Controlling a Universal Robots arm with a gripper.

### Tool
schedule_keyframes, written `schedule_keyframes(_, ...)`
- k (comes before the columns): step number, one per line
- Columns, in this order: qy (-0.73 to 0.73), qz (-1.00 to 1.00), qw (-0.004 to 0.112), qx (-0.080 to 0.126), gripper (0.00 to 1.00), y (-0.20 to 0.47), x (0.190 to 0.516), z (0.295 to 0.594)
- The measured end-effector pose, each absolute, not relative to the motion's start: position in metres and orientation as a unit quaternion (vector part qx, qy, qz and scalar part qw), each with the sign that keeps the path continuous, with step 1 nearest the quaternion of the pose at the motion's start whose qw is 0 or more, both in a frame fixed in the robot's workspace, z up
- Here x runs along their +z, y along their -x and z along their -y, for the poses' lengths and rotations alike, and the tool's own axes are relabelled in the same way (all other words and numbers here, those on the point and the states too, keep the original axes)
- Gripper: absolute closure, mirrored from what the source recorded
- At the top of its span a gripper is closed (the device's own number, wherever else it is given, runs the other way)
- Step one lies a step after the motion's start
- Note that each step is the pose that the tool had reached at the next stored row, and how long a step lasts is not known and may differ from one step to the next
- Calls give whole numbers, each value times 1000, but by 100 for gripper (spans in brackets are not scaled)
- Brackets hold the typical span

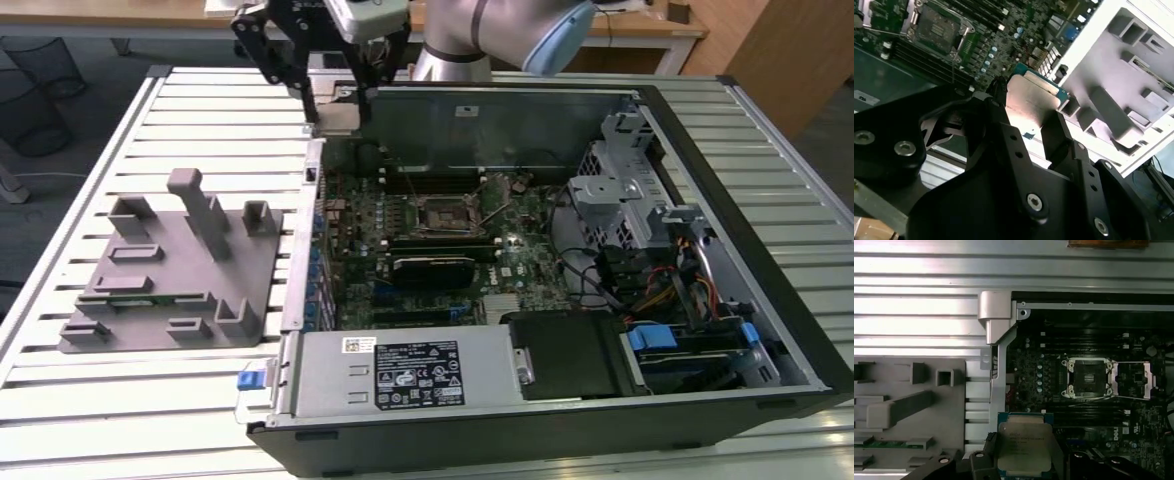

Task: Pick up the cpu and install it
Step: 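Pick up the cpu and move it towards the insertion slot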

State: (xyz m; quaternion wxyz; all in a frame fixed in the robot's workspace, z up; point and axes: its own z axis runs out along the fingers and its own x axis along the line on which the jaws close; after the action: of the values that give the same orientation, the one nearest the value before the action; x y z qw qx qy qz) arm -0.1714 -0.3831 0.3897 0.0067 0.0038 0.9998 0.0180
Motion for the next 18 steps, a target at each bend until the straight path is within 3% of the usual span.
schedule_keyframes(18, -4, -1000, 7, 18, 48, 98, 389, 378)
